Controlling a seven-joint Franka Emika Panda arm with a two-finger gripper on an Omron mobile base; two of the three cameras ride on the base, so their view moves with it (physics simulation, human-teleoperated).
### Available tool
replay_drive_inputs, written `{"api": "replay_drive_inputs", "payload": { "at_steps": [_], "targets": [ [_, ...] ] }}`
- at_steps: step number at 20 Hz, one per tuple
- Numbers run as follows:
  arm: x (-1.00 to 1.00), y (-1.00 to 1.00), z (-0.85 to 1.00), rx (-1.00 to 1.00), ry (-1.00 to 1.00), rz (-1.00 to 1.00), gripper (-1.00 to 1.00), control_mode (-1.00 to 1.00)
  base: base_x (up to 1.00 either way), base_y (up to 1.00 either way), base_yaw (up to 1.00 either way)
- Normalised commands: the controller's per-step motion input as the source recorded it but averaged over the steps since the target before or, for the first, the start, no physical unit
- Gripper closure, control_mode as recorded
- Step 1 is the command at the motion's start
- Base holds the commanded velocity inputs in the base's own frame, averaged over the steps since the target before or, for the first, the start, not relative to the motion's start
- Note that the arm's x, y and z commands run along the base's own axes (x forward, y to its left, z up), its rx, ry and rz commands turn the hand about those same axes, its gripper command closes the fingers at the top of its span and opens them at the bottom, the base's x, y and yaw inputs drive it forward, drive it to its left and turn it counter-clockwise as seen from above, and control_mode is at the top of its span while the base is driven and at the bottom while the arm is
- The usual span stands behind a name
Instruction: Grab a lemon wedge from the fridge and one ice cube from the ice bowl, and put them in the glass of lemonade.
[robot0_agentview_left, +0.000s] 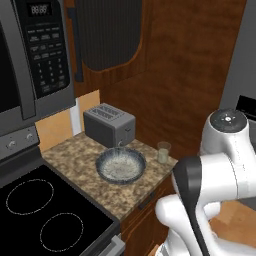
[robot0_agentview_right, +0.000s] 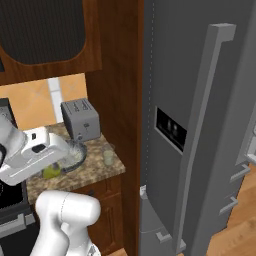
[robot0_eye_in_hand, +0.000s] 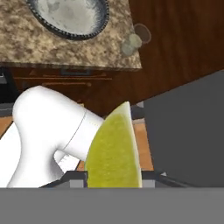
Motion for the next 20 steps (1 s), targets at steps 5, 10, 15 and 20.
{"api": "replay_drive_inputs", "payload": {
  "at_steps": [5,10,15,20],
  "targets": [
    [0.06,-0.16,0.06,-0.40,0.00,0.30,1.00,-1.00,0.00,0.00,0.00],
    [0.00,-0.37,0.08,-0.39,0.01,0.30,1.00,-1.00,0.00,0.00,0.00],
    [0.00,-0.24,0.05,-0.43,0.14,0.29,1.00,-1.00,0.00,0.00,0.00],
    [0.00,-0.04,0.01,-0.39,0.26,0.35,1.00,-1.00,0.00,0.00,0.00]
  ]
}}
